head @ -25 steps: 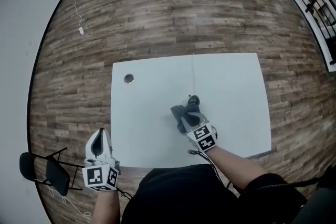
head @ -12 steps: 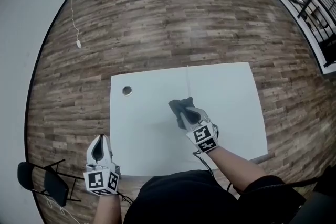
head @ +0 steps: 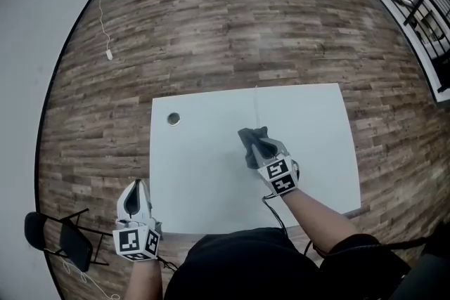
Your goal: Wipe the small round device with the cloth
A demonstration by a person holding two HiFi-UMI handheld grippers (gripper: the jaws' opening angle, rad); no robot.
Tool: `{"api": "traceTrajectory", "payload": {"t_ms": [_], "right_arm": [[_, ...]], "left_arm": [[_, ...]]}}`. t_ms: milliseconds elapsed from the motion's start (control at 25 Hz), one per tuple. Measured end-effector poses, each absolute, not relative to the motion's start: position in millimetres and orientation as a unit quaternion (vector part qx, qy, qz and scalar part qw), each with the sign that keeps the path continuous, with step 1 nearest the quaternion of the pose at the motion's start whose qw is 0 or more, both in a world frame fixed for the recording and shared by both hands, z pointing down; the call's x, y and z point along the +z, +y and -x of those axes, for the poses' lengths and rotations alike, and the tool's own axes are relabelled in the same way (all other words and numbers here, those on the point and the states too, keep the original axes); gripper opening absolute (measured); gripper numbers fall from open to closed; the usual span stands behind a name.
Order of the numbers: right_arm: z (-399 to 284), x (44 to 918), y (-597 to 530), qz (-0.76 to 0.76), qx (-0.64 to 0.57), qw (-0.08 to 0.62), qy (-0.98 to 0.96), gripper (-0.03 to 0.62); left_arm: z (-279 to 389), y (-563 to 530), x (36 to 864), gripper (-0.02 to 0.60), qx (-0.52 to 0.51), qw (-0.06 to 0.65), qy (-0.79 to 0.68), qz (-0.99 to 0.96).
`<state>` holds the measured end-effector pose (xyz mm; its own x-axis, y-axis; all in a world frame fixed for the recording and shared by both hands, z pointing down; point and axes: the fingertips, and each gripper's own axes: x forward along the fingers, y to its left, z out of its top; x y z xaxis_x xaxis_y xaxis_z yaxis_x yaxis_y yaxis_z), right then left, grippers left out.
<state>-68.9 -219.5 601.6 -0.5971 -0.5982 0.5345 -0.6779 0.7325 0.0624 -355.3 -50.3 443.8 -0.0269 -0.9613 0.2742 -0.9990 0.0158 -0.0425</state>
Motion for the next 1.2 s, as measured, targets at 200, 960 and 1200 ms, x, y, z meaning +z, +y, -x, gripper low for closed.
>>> {"api": "traceTrajectory", "payload": {"t_ms": [200, 960, 1200], "right_arm": [[65, 612, -223, -0.369, 0.105, 0.263, -0.885, 0.055], [51, 618, -231, -0.401, 0.141, 0.229, -0.876, 0.055], [41, 621, -233, -0.412, 0.152, 0.227, -0.869, 0.055]], "left_arm": [[356, -53, 444, 0.008, 0.118, 0.084, -0.705, -0.694], [356, -46, 449, 0.008, 0.128, 0.092, -0.707, -0.69], [353, -46, 450, 0.008, 0.13, 0.093, -0.707, -0.689]]}}
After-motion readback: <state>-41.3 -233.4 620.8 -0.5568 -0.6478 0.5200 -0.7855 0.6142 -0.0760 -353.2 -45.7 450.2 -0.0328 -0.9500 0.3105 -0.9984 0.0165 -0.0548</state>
